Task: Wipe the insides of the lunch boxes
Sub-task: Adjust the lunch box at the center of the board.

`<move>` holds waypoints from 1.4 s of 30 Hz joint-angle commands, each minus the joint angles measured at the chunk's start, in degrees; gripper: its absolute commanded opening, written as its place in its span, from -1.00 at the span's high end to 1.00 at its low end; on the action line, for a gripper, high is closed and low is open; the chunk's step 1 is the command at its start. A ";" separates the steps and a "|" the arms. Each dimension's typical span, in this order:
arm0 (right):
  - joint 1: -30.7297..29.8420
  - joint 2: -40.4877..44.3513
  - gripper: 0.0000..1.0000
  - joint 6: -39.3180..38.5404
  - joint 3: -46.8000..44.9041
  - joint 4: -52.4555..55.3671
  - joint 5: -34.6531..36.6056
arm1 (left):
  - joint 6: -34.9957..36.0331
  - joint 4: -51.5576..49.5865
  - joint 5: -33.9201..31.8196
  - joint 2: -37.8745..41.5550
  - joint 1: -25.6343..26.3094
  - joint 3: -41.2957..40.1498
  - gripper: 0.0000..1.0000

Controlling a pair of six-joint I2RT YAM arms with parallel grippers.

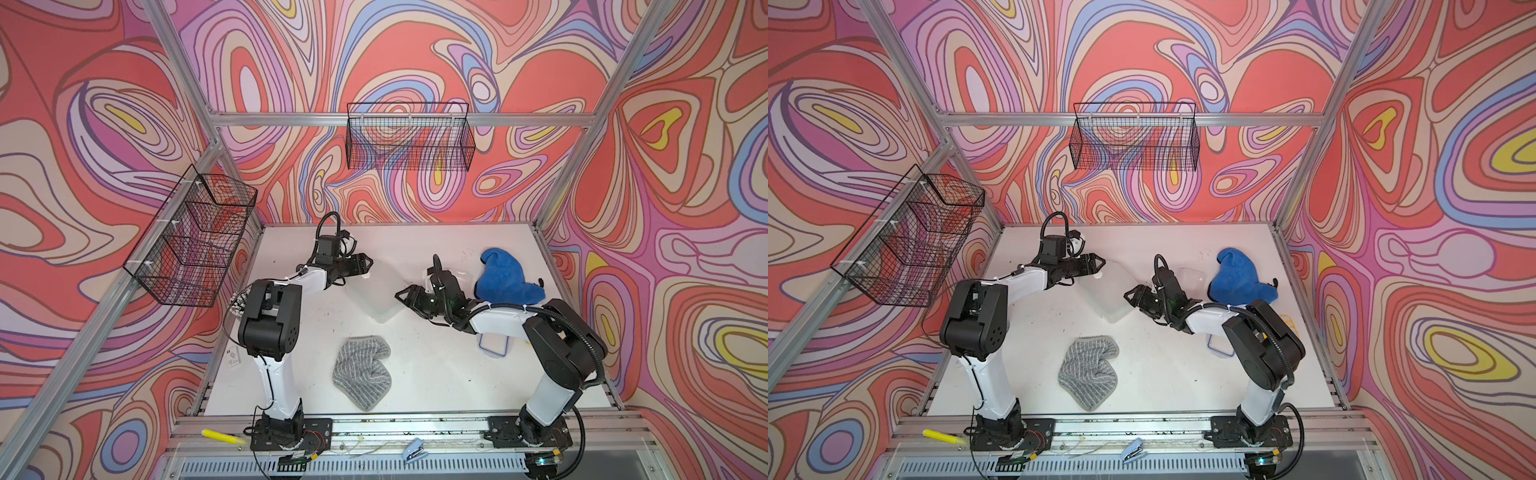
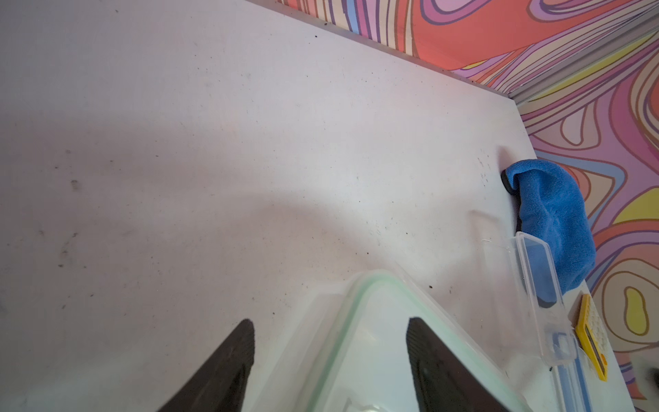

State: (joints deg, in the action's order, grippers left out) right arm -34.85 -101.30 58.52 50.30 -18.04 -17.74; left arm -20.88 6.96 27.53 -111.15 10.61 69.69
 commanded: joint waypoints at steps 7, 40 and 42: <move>-0.24 -6.07 -0.21 -1.85 5.10 -0.38 2.09 | 1.51 -0.22 2.13 2.76 0.19 -4.72 -0.14; 0.82 -22.15 -0.30 2.19 23.95 -1.73 -1.49 | -13.54 -7.16 -17.66 26.79 -1.77 -25.23 -0.41; 1.18 -20.82 -0.35 2.27 22.30 -1.81 -0.48 | -13.74 -7.86 -19.34 29.20 -1.82 -25.89 -0.46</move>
State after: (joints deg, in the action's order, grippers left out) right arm -33.52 -122.26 59.02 74.26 -18.06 -17.93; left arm -32.86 2.74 11.18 -85.38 8.86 44.80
